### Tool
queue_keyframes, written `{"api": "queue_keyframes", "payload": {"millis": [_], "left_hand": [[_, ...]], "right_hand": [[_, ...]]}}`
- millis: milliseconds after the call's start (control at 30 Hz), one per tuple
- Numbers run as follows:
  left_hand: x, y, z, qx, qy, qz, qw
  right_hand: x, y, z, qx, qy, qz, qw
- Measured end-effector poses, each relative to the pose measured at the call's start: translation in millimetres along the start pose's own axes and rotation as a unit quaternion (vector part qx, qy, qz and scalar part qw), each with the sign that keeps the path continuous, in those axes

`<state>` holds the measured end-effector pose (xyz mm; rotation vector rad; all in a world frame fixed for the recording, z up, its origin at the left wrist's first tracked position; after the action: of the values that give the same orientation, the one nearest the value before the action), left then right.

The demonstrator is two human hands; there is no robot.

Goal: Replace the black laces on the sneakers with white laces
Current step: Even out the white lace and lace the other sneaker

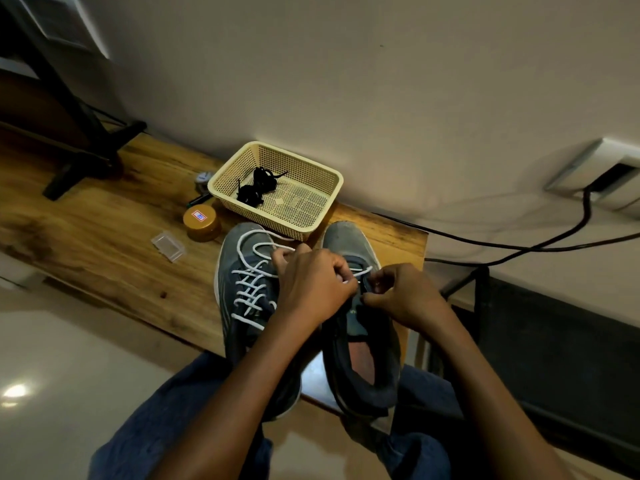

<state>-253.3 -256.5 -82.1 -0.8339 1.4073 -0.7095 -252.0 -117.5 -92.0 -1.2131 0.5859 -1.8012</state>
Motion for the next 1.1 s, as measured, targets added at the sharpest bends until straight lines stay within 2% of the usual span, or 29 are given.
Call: {"api": "queue_keyframes", "payload": {"millis": [100,267,433,867,1100], "left_hand": [[0.2,4.7,2.7,-0.010,-0.024,-0.008,1.000],[-1.2,11.5,5.3,-0.040,-0.053,0.015,0.998],[1.4,21.6,5.2,-0.036,-0.081,0.044,0.995],[1.7,35.8,5.1,-0.021,-0.080,0.051,0.995],[-0.2,36.2,5.3,-0.031,-0.060,0.002,0.998]], "right_hand": [[-5.8,-4.0,-1.6,-0.011,0.005,-0.048,0.999],[-14.7,-2.8,-4.1,0.013,0.024,-0.145,0.989],[-17.4,-3.1,-3.0,0.043,0.023,-0.212,0.976],[-19.4,-2.9,-3.8,0.060,0.012,-0.222,0.973],[-21.2,-1.6,-5.9,0.056,0.012,-0.223,0.973]]}}
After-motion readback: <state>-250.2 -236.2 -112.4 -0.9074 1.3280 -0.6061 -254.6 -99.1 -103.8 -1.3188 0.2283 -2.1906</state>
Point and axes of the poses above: each hand's wrist, its own z-axis away from the middle knuckle, its own y-axis out of the palm, x = y × z, the point moved 8 cm from there along -z, towards the middle knuckle, and after that the axes turned 3 degrees about z, right-handed, at the moved point
